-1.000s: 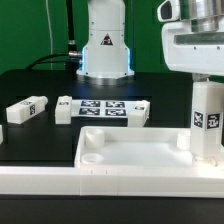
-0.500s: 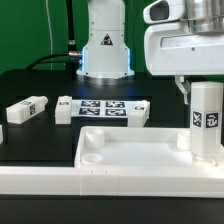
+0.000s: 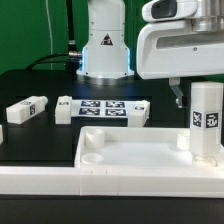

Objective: Assemble desk

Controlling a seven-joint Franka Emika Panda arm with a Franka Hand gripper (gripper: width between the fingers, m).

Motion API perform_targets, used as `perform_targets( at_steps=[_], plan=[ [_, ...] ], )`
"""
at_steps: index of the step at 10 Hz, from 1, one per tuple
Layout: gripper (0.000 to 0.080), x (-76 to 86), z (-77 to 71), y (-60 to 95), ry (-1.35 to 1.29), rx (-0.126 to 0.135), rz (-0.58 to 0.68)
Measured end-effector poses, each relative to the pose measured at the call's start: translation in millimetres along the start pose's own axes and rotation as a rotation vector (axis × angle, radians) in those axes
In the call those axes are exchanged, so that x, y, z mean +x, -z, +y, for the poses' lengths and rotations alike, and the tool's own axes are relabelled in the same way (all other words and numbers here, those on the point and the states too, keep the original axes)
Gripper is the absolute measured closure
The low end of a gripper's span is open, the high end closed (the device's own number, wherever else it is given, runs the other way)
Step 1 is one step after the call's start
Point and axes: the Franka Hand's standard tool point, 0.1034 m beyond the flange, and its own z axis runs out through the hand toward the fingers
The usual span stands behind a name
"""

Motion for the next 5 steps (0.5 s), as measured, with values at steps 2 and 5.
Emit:
perform_targets(
  at_steps=[2,5],
  plan=[
    [0.0150,1.4,3.2,0.5,0.220,-0.020,0.004],
    [0.0150,1.8,-0.5,0.7,0.365,-0.030,0.007]
  ],
)
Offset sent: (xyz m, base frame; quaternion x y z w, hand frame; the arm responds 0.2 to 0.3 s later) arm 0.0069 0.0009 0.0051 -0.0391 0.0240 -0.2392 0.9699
